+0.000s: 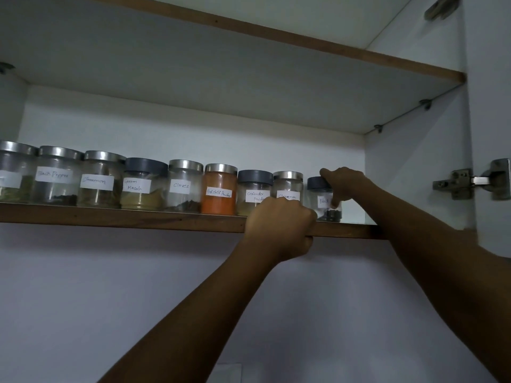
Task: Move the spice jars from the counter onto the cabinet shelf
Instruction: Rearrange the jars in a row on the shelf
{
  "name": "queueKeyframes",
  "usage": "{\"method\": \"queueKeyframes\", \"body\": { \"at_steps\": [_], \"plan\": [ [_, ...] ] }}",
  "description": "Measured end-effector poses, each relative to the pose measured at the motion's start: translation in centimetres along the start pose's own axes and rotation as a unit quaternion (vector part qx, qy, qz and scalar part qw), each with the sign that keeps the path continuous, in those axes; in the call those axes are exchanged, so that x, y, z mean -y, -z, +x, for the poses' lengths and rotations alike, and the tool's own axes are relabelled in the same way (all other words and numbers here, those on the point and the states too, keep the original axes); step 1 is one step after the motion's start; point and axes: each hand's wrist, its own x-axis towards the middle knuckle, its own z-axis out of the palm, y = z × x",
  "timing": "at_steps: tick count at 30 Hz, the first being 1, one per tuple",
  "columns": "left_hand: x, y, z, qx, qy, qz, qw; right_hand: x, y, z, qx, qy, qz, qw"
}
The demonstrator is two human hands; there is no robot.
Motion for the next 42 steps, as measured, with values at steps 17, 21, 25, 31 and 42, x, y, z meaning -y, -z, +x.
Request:
{"method": "queueKeyframes", "body": {
  "at_steps": [17,21,25,31,42],
  "plan": [
    [0.3,-0.5,0.2,0.005,-0.001,-0.003,1.0,-0.1,-2.7,1.5,0.005,0.002,0.16,0.987],
    [0.3,-0.4,0.3,0.025,0.009,-0.015,1.0,0.3,-1.6,0.3,-0.058,-0.039,0.172,0.983],
    [0.5,-0.3,0.4,0.05,0.027,-0.016,0.998,0.6,0.4,-2.6,-0.187,-0.052,0.236,0.952],
    [-0.3,1.0,0.7,0.134,0.1,-0.059,0.984,0.2,2.9,-10.2,-0.262,-0.017,0.275,0.925],
    [-6.4,6.6,-0.5,0.243,0.141,0.03,0.959,-5.6,11.1,-25.4,-0.335,-0.037,0.267,0.903]
  ]
}}
